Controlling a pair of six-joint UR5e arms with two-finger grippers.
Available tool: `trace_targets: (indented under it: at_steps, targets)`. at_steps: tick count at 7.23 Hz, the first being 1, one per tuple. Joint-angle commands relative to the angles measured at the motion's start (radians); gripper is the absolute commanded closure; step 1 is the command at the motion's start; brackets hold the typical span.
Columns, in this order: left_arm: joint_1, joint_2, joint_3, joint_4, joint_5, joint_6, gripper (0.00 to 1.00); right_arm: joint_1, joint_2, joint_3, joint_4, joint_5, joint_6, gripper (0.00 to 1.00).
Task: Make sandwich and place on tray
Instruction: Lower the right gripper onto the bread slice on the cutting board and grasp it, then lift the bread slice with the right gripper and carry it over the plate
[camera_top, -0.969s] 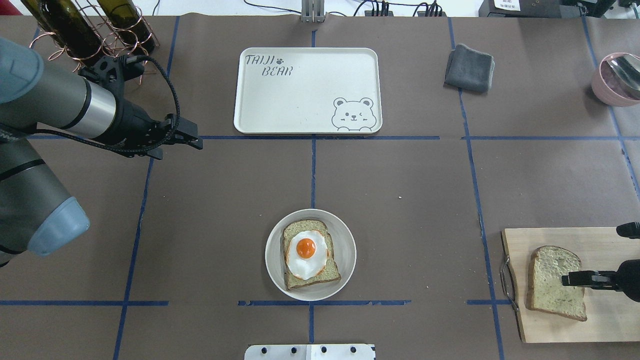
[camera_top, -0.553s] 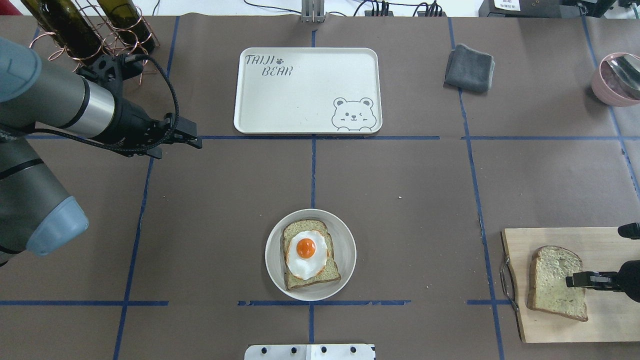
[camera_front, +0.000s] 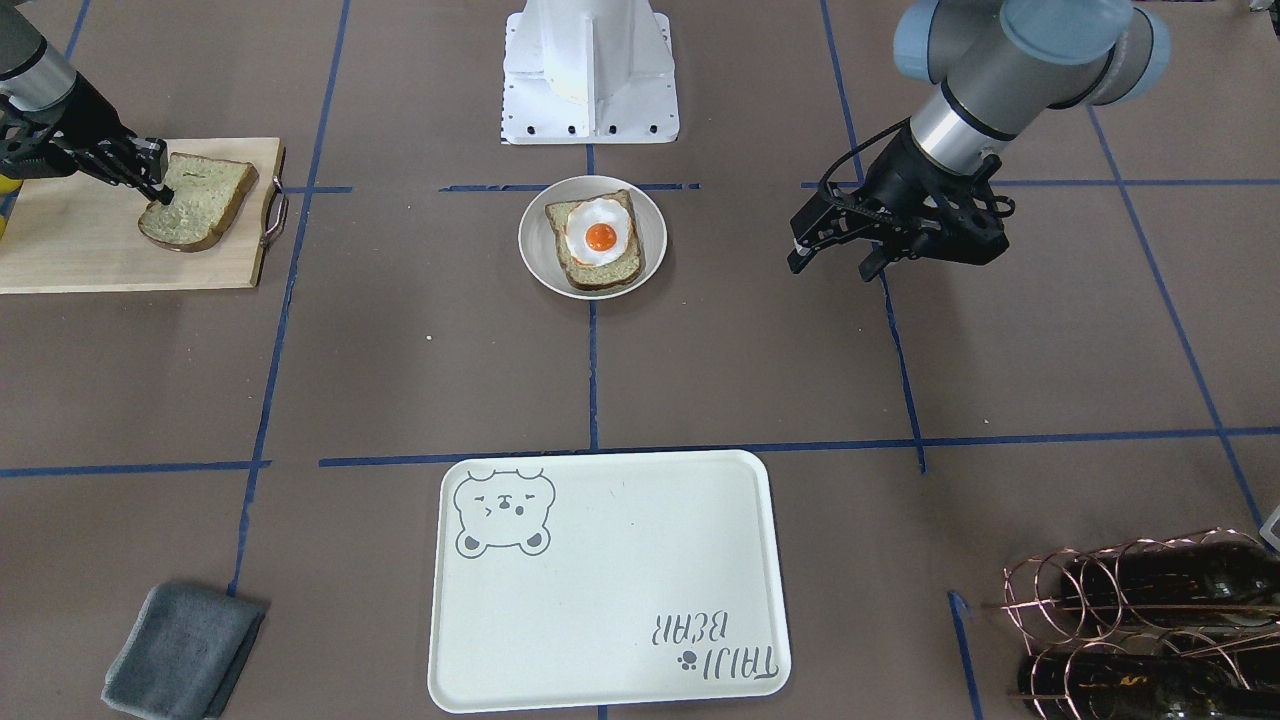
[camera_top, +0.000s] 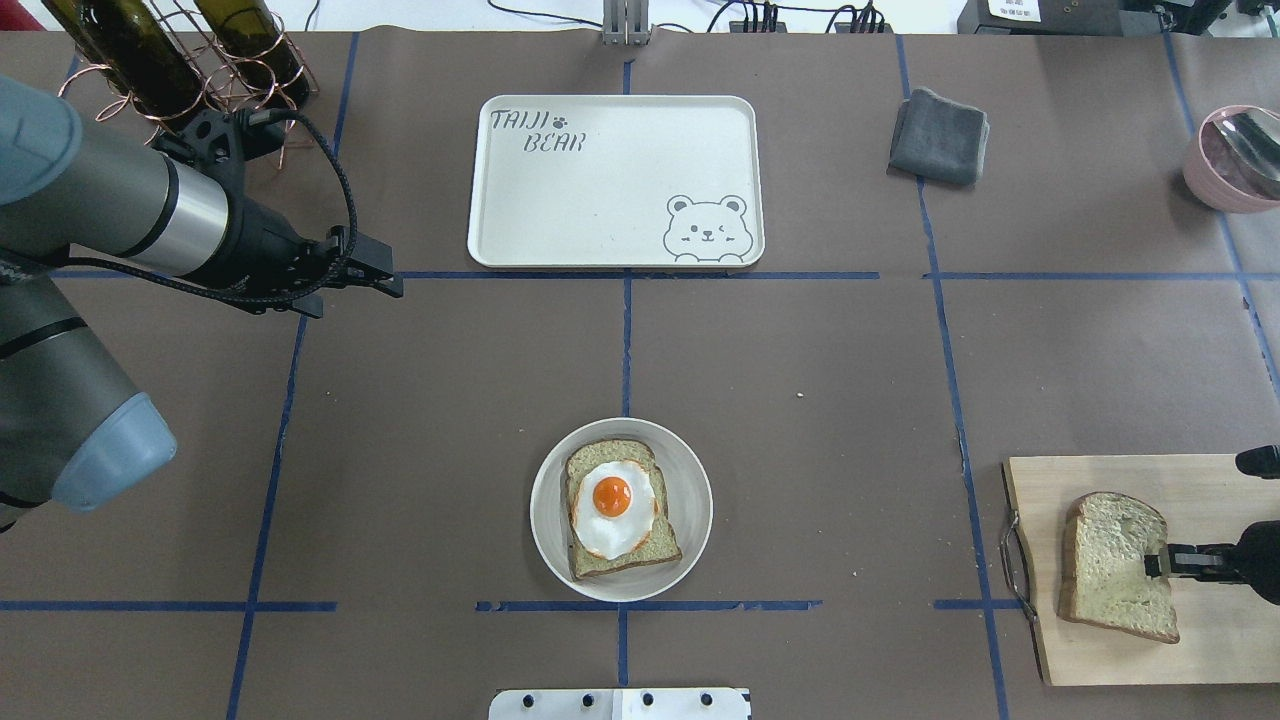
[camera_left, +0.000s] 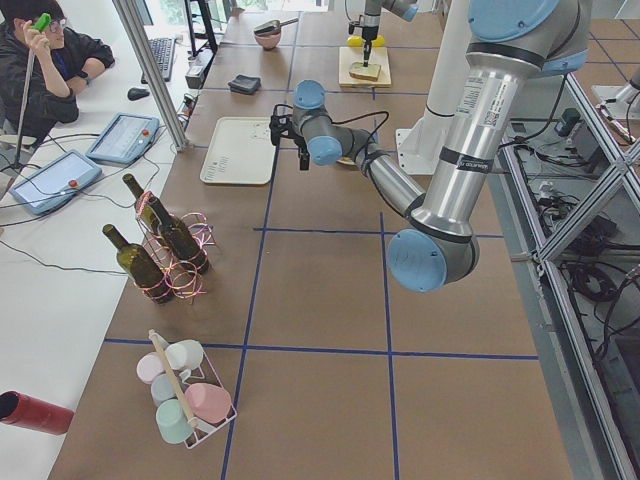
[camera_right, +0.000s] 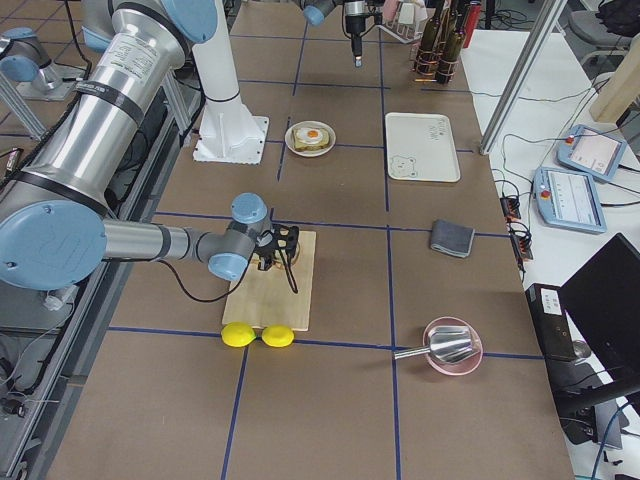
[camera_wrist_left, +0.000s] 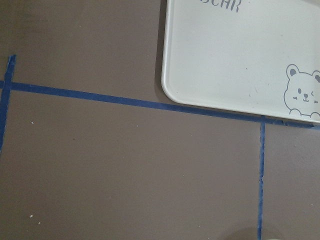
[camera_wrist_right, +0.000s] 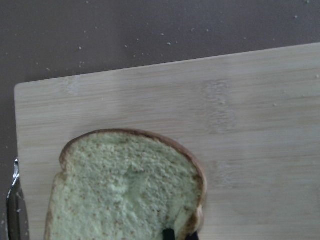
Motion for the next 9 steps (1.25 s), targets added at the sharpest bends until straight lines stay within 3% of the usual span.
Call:
trace_targets:
  at_steps: [1, 2, 4, 6, 7, 9]
  targets:
    - [0.001, 0.002, 0.001, 0.0, 0.0, 0.0, 0.0, 0.007, -0.001, 0.025, 0.011, 0.023, 0.0, 1.0]
    - [0.001, 0.002, 0.001, 0.0, 0.0, 0.002, 0.0, 0.024, -0.001, 0.054, 0.014, 0.035, 0.0, 1.0]
    - [0.001, 0.002, 0.001, 0.0, 0.0, 0.002, 0.0, 0.053, 0.006, 0.069, 0.129, 0.057, 0.0, 1.0]
    - [0.001, 0.0, 0.002, 0.0, 0.0, 0.0, 0.0, 0.119, 0.154, 0.073, 0.151, 0.145, 0.065, 1.0]
    - [0.004, -0.001, 0.004, 0.0, 0.002, -0.002, 0.0, 0.122, 0.283, 0.064, 0.105, 0.149, 0.128, 1.0]
    - [0.004, -0.003, 0.01, 0.0, 0.0, -0.005, 0.0, 0.103, 0.569, 0.07, -0.234, 0.14, 0.14, 1.0]
